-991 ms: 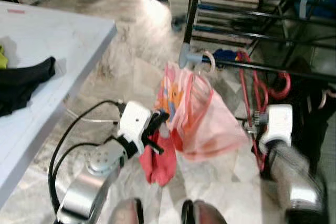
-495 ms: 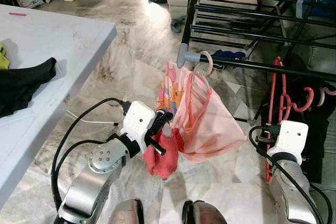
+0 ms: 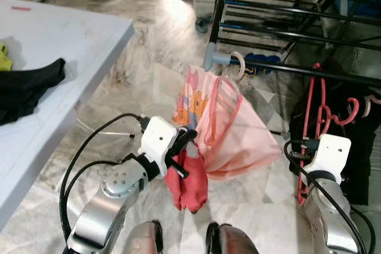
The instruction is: Hang hanger
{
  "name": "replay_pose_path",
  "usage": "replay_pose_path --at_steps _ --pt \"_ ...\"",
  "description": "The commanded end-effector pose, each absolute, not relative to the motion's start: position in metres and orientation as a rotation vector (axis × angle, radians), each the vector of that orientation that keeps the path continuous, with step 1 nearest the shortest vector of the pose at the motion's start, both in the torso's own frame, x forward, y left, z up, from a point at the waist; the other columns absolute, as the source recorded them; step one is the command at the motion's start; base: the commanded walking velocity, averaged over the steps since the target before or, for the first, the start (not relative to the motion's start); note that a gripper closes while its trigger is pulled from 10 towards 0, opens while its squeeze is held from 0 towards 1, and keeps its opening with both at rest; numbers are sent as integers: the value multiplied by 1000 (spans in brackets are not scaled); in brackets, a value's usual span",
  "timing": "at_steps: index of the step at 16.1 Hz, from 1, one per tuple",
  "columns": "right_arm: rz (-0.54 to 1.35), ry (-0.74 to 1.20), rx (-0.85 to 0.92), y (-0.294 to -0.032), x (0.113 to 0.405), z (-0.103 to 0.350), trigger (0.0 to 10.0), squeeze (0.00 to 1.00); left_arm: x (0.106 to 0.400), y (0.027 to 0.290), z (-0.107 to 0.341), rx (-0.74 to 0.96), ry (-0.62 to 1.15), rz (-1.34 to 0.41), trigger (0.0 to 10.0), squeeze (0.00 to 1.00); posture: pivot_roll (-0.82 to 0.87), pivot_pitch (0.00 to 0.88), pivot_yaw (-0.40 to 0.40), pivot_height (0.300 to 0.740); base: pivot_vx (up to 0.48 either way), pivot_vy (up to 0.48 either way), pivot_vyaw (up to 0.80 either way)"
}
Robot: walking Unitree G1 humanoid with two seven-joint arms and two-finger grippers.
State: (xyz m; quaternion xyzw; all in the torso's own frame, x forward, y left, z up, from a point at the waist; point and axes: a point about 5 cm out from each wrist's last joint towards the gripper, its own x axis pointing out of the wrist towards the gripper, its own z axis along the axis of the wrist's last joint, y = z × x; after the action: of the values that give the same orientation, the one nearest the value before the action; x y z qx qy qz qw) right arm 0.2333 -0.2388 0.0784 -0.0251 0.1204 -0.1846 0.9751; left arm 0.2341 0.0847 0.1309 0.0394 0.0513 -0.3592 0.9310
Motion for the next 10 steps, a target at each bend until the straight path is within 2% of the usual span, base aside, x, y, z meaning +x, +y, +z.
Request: replay_pose_path --at_steps 1,10 --pt "-392 240 -33 -241 231 81 10000 0 234 84 134 97 82 -743 10000 0 -5 97 -20 740 -266 0 0" --pt "-387 260 -38 -239 232 76 10000 0 230 80 133 105 83 -768 10000 0 5 88 -29 740 -281 0 0"
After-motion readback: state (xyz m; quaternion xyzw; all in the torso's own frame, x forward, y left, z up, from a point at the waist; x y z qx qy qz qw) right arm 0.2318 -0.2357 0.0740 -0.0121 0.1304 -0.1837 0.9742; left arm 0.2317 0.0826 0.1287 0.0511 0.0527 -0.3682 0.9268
